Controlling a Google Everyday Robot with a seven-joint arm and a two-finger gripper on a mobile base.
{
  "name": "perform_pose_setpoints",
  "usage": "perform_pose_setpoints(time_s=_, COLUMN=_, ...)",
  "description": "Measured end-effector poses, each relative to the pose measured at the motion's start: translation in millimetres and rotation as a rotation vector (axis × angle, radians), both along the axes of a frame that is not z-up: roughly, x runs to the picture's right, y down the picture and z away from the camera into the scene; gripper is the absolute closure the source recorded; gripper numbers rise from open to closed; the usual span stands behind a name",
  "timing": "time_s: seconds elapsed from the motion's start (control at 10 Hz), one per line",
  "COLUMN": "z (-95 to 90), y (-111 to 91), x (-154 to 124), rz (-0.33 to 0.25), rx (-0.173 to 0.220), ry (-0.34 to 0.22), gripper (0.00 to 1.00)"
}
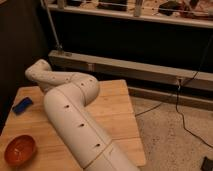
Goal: Drag the pepper across the table
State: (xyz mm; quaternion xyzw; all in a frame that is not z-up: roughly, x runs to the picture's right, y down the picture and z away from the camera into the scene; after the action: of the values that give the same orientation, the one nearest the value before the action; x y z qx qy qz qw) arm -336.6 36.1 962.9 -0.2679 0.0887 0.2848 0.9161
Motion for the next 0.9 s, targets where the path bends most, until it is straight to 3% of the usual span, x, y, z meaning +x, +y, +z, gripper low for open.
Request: perform_pose_setpoints(time_s=0.9, z=1.0, y=-1.2, x=50.3, rz=0.022, rx=-0.007, ry=0.033, gripper=0.54)
